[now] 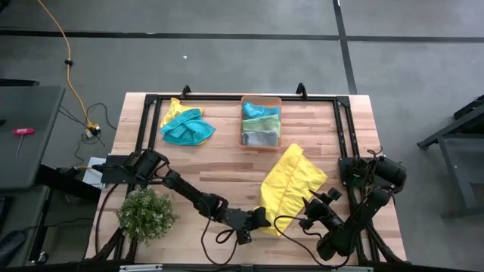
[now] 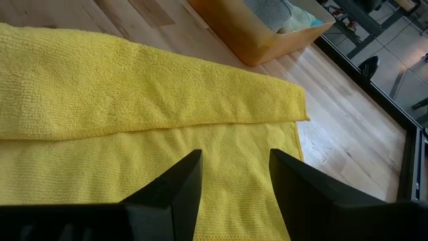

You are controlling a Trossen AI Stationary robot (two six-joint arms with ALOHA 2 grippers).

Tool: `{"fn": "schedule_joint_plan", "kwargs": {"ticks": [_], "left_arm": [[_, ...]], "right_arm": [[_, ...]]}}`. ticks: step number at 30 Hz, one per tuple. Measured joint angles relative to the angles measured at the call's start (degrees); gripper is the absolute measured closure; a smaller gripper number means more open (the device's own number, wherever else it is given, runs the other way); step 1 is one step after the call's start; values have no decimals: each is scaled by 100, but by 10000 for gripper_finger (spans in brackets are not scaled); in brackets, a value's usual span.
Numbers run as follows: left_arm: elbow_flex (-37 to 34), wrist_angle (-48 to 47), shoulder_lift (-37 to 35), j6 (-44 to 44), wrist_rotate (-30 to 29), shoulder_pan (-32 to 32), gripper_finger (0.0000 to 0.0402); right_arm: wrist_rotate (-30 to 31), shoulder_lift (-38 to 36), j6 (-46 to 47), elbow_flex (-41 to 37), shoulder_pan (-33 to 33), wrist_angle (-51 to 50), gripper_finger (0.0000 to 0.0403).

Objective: Fold microfiber towels
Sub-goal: Fold the right yellow microfiber cloth

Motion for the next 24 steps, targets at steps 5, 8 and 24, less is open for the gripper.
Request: {"fn": "schedule_joint_plan", "kwargs": {"ticks": [5, 8, 24], "left_arm": [[0, -16, 0, -208, -117, 29, 389], [0, -5, 0, -202, -331, 26, 388], [671, -1808, -11, -1175, -936, -325, 275]], "right_arm": [[1, 0, -2, 0, -1, 0, 236], [1, 0, -1, 0, 0, 0, 236], [-28, -2, 0, 0, -2, 2, 236]]}}
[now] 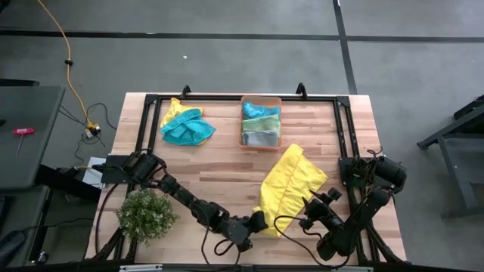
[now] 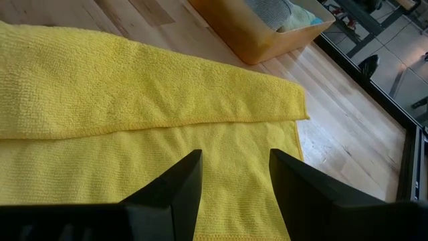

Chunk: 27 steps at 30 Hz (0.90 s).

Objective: Fold microfiber towels
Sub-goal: Fold the right yellow microfiber cloth

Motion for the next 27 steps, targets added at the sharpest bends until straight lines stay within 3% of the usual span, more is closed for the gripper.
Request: {"fn": "schedule_joint_plan", "kwargs": {"ticks": [9, 16, 27], "left_arm": [[17, -147, 1, 50, -129, 113, 228], [17, -123, 4, 95, -104, 340, 229], [15, 169, 11, 212, 412, 215, 232]], "right_arm": [[-3, 2, 0, 0, 1, 2, 236], [-4, 2, 0, 0, 0, 2, 236], [-4, 2, 0, 0, 2, 2, 236]]}}
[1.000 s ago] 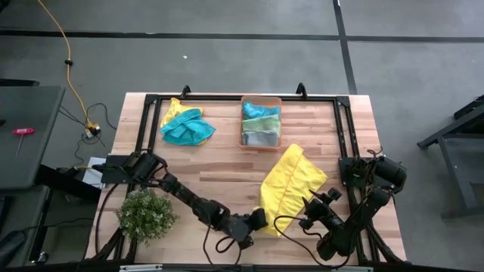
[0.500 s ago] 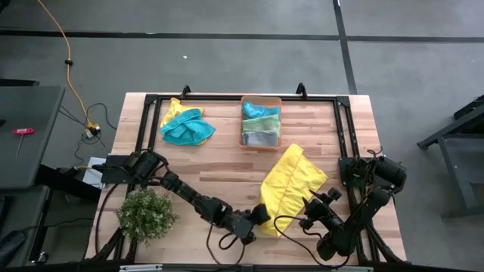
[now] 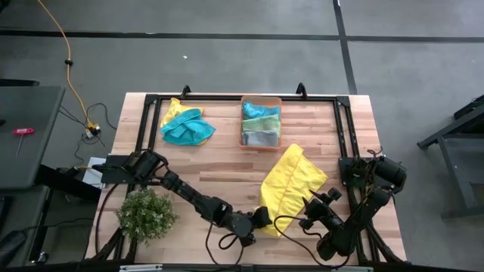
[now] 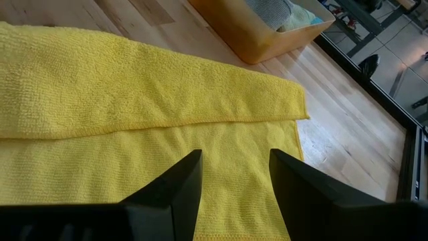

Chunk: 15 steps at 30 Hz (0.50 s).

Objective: Fold microfiber towels
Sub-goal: Fold the right yellow microfiber cloth

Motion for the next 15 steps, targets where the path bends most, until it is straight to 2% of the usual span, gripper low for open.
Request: {"fn": "schedule_joint_plan", "kwargs": {"ticks": [15], "left_arm": [[0, 7, 0, 49, -40, 220, 234]], "right_arm": [[-4, -2, 42, 0, 0, 15, 236]]}}
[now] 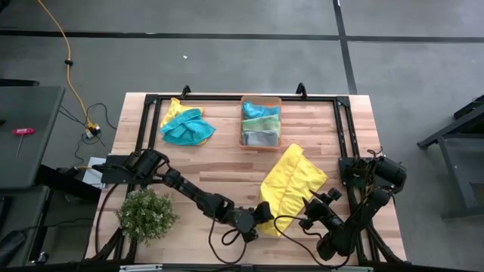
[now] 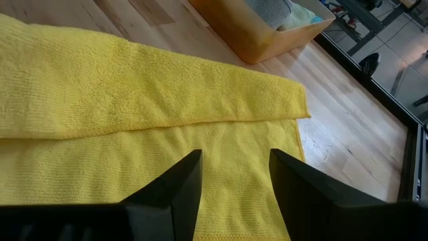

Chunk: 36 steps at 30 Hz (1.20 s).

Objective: Fold microfiber towels
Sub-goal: Fold the right yellow microfiber cloth

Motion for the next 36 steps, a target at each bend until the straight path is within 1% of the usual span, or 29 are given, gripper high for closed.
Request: {"fn": "schedule_joint_plan", "kwargs": {"ticks": [5, 10, 16, 23, 31, 36], "left_arm": [[0, -45, 0, 118, -32, 3, 236], [0, -181, 0, 630, -157, -35, 236], [0, -137, -1, 662, -157, -31, 238], [0, -73, -1, 1117, -181, -28, 251], [0, 148, 0, 1297, -181, -39, 274], [0, 147, 0, 1297, -196, -39, 279]], "right_arm": [[0, 0, 0, 0, -1, 8, 236], [13, 0, -11, 0, 0, 9, 236], [33, 2, -22, 0, 0, 9, 236], [35, 2, -22, 0, -2, 7, 236], [36, 0, -22, 0, 0, 7, 236], [37, 1, -22, 0, 0, 22, 236]]}}
